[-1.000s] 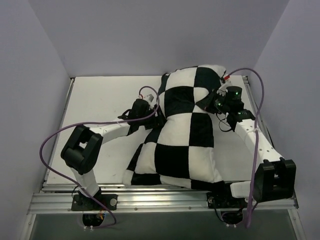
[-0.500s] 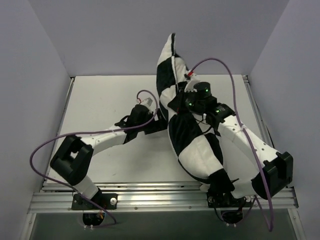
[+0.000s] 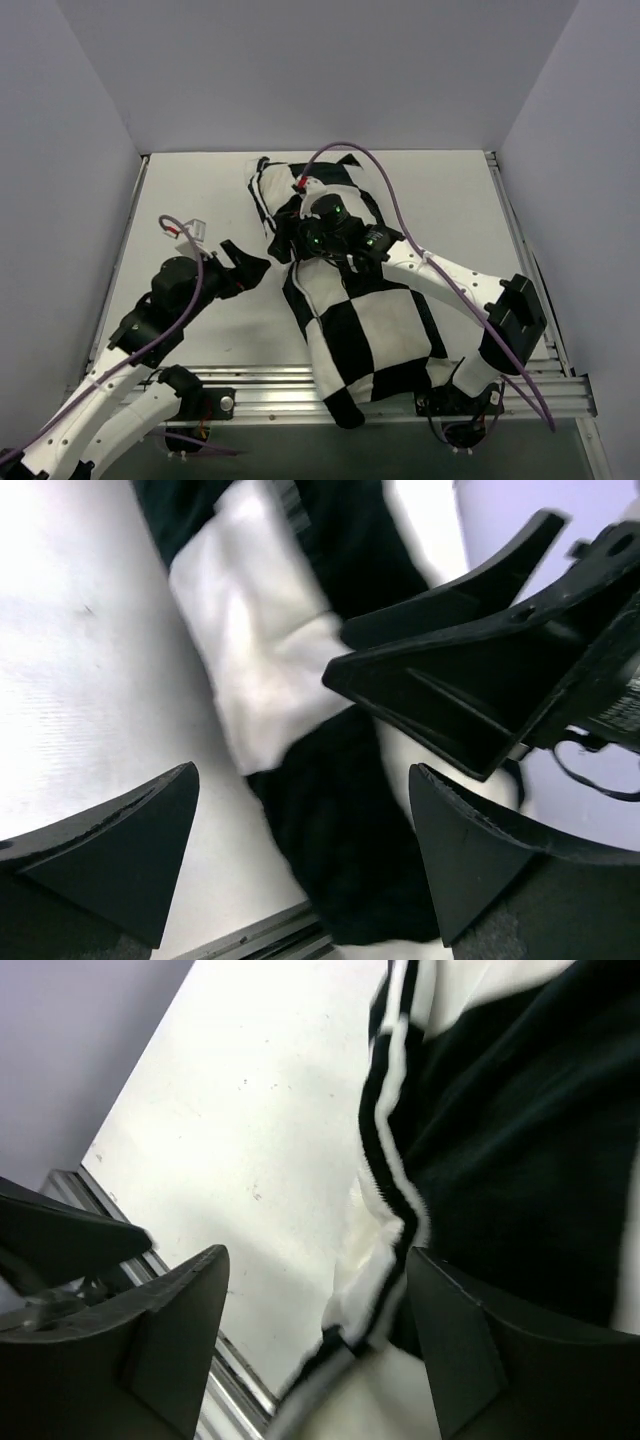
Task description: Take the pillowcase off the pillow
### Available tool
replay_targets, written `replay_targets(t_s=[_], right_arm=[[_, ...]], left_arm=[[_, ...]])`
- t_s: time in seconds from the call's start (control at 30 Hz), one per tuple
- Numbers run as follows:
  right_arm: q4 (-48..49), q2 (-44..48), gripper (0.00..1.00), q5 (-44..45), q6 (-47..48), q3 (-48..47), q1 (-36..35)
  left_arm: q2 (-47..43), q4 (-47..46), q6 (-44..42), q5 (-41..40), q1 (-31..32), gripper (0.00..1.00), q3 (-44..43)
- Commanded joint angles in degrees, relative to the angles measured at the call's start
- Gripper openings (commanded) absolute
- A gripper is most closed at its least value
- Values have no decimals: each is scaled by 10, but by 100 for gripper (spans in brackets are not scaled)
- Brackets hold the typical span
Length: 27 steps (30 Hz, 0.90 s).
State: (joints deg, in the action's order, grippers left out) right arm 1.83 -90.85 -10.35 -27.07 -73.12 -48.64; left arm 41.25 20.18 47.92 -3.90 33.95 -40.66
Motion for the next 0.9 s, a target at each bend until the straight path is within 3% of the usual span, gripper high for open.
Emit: replay_targets(t_s=[0.0,0.1,0.3,0.4,0.7,0.87], right_arm=[[-47,43,70,83,28,-63,-38],[-83,73,83,134,30,-73,-53],[-183,134,92,213,11,-41,-57],[-213,181,93,225,-9,12,-59],[-310,264,93,230,-95,145,-70],[-271,260,93,190,-118,216,-55]], left_arm=[[-65,165,-35,-66,-6,94,-56],[-80,195,-62,-91,-7,94,-97],[23,142,-135,-75,-8,94,-171],[112,92,-184,-51,-18,94,-209],[461,12,-259,58,-100,94,-477],[620,27,-257,101,-118,94,-575]])
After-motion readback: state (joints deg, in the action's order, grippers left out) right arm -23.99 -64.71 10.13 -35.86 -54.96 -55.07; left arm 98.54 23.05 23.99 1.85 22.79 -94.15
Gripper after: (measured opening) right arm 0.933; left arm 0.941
